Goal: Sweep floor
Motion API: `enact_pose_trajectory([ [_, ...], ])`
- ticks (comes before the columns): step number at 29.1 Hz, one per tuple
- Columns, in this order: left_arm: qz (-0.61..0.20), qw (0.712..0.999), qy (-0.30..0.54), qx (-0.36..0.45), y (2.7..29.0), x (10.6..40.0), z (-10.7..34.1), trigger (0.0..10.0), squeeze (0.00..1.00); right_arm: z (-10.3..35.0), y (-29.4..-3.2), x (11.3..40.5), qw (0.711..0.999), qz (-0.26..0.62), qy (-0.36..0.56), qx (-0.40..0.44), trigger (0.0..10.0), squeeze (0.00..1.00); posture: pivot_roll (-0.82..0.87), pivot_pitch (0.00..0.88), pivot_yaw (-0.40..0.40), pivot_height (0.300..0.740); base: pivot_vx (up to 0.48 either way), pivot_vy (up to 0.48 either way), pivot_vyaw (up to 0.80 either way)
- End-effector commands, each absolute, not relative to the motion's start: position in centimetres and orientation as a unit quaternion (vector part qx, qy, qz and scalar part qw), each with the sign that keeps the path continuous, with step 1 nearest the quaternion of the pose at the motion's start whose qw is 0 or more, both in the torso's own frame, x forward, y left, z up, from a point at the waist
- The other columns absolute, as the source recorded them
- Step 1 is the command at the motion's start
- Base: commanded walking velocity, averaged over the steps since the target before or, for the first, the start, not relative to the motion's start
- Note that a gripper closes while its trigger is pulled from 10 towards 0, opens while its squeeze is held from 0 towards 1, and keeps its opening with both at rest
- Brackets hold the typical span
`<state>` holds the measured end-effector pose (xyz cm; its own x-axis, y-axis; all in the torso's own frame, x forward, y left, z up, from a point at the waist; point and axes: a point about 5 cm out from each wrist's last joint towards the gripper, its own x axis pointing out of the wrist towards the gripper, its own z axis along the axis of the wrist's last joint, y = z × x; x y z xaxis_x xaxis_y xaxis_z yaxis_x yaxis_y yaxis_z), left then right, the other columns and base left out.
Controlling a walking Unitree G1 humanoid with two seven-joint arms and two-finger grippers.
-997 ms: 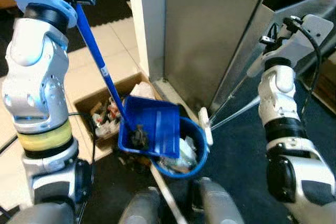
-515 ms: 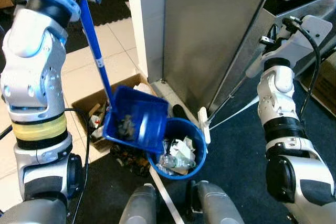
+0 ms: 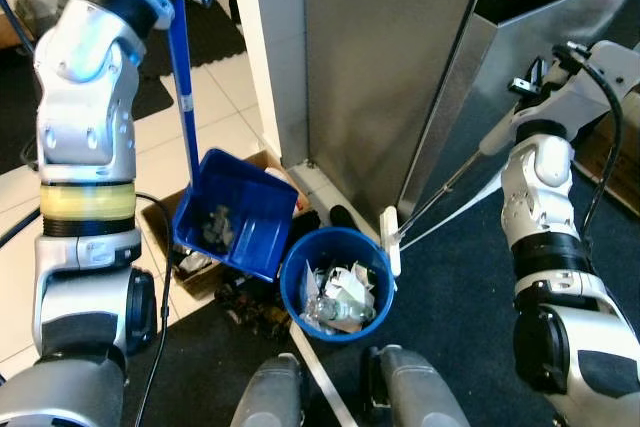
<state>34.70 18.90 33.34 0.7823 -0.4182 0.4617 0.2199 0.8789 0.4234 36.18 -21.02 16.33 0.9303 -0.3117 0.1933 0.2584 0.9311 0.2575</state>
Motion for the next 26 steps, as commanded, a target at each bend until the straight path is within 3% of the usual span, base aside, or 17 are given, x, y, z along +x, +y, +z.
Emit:
enact_pose_trajectory([
  [1, -0.179, 0.909, -0.305, 0.219, 18.7, 34.5, 34.5, 10.0, 0.00, 17.3, -21.4, 36.0, 0.972, -0.151, -0.140, 0.109, 10.0, 0.00, 0.06, 0.000, -0.009, 0.740, 0.000, 0.000, 0.00],
  [11, -0.215, 0.889, -0.322, 0.243, 17.3, 36.7, 35.9, 10.0, 0.00, 16.8, -21.9, 34.9, 0.971, -0.164, -0.140, 0.102, 10.0, 0.00, 0.01, 0.000, 0.028, 0.740, 0.000, 0.000, 0.00],
  [21, -0.304, 0.852, -0.376, 0.201, 11.6, 36.8, 36.7, 10.0, 0.00, 16.9, -22.3, 34.2, 0.969, -0.176, -0.143, 0.101, 10.0, 0.00, -0.02, 0.000, 0.050, 0.740, 0.000, 0.000, 0.00],
  [26, -0.318, 0.847, -0.390, 0.170, 10.3, 36.5, 37.1, 10.0, 0.00, 16.9, -22.3, 34.2, 0.968, -0.177, -0.144, 0.102, 10.0, 0.00, -0.03, 0.000, 0.052, 0.740, 0.000, 0.000, 0.00],
])
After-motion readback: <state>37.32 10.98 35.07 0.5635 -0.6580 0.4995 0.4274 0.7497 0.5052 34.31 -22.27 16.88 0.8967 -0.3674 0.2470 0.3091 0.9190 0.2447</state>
